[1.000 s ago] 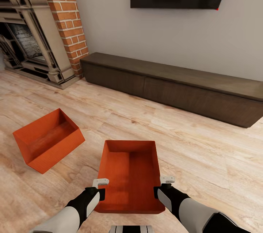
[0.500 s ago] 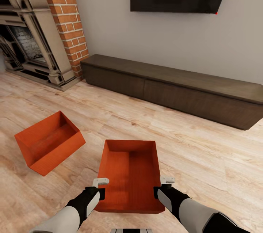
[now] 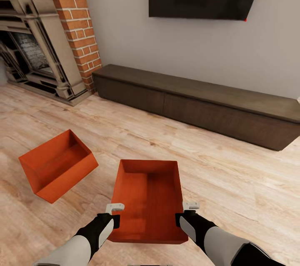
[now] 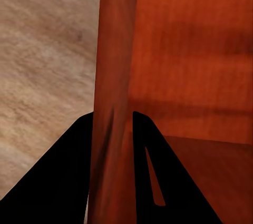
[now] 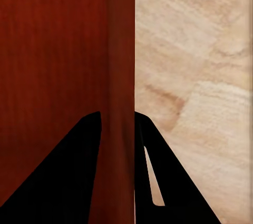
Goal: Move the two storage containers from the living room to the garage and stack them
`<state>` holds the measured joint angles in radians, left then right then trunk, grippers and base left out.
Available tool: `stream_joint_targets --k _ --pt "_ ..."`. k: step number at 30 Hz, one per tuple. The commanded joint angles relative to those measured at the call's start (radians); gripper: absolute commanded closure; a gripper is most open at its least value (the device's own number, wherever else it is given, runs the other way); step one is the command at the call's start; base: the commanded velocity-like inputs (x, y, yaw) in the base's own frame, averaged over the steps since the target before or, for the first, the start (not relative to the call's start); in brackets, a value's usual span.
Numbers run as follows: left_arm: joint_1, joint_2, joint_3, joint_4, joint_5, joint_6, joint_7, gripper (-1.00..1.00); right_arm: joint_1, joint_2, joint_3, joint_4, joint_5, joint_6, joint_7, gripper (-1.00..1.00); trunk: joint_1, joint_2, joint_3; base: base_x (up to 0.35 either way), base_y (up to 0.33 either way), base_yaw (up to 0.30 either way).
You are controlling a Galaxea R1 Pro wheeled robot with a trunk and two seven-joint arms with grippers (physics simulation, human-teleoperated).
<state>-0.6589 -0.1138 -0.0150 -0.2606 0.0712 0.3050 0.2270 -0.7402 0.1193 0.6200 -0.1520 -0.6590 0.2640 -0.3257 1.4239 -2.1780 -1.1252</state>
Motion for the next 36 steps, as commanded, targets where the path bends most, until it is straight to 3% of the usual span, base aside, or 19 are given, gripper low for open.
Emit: stream_joint_targets --k 1,36 --pt "0.001 0.001 -0.002 0.001 -0.007 0.009 0.025 1.00 -0.001 -0.001 0.000 -0.003 0.034 -0.028 -0.010 1.00 -0.004 0.007 0.003 0.000 0.000 0.000" --pt "0.001 0.002 0.000 0.001 -0.007 0.009 0.025 1.00 -0.001 0.000 0.000 -0.003 0.036 -0.043 -0.009 1.00 -0.138 0.252 0.112 0.000 0.000 0.000"
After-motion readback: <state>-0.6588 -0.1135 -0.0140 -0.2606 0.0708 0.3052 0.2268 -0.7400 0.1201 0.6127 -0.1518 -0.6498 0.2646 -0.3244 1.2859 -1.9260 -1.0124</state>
